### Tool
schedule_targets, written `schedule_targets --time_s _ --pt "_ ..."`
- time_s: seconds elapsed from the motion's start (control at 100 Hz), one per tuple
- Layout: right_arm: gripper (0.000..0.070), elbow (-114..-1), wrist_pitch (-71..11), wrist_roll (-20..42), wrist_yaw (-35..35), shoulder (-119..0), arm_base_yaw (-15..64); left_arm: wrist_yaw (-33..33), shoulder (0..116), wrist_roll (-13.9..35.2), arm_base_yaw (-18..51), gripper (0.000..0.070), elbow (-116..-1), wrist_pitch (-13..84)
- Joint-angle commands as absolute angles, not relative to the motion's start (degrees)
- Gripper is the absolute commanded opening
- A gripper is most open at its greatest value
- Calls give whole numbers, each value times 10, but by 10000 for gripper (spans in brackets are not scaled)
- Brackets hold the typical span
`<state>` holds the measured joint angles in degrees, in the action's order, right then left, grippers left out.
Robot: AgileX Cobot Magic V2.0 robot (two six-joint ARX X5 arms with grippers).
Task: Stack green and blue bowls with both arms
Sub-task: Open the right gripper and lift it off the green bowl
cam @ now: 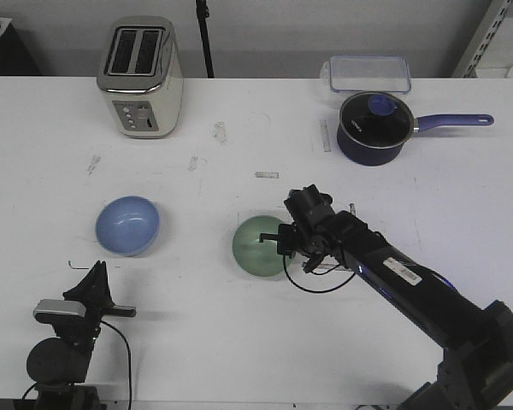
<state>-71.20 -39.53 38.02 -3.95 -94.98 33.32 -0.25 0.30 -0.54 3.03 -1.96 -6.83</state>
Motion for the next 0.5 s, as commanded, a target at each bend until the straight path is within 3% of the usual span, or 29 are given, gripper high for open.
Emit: schedule_targets --time_s 0.0,0.15,0.28,0.49 --pt "367 -720 -389 389 -31 -961 338 -5 2 -8 30 2 -7 -76" --pt "383 -720 -389 377 -5 -949 338 -5 2 -8 30 1 -7 -76" --pt "456 -720 -381 348 17 -915 335 -5 2 -8 30 2 -7 -76" --pt "461 -718 -334 241 20 -840 311 -5 2 -8 30 2 -7 -76"
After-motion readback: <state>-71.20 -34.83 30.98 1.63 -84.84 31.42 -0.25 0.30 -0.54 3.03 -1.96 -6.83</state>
